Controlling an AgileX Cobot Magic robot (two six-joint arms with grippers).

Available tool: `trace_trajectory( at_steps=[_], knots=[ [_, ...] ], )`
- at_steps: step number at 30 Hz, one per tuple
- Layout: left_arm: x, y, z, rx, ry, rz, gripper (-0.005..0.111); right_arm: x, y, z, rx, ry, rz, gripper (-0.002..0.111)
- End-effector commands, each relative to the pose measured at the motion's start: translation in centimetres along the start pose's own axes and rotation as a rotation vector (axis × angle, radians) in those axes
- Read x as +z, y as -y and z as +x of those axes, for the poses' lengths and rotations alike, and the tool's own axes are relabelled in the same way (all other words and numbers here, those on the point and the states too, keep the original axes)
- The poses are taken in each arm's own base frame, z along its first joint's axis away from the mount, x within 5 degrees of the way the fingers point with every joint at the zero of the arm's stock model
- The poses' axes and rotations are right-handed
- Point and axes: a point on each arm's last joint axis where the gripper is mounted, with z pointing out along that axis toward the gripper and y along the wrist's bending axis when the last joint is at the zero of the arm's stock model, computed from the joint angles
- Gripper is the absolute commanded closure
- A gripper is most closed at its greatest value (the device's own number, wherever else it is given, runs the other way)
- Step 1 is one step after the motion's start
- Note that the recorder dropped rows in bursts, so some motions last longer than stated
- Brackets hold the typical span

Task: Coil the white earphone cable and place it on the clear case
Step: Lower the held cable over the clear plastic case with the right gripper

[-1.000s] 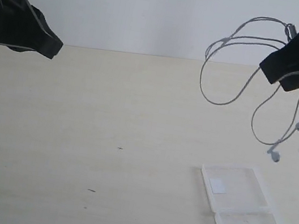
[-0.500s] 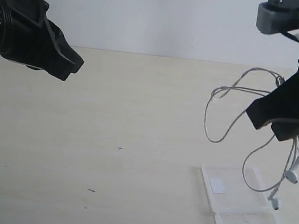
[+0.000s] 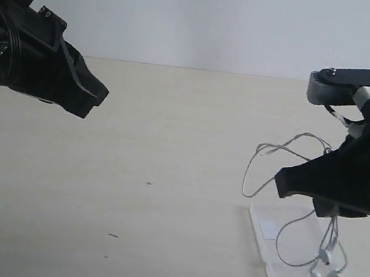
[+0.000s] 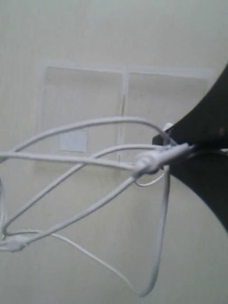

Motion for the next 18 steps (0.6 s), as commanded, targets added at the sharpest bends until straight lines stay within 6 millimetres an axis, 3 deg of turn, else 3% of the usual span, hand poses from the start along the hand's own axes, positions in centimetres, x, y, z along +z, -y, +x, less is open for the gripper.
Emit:
trace_trajectory(
  at_steps=[1, 9, 18],
  knots=[
    [0.3, 0.2, 0.0, -0.017, 0.017, 0.018, 0.107, 1.3, 0.7, -0.2, 0.079, 0.157, 0.033, 0.108],
    [0.3, 0.4, -0.1, -0.025, 0.031, 0.038, 0.107, 2.0, 1.2, -0.3, 0.154, 0.228, 0.065, 0.108],
    [0.5, 0.4, 0.2, -0.022, 0.044, 0.046, 0.107, 2.6, 1.3, -0.1, 0.162, 0.186, 0.088, 0.108]
  ],
)
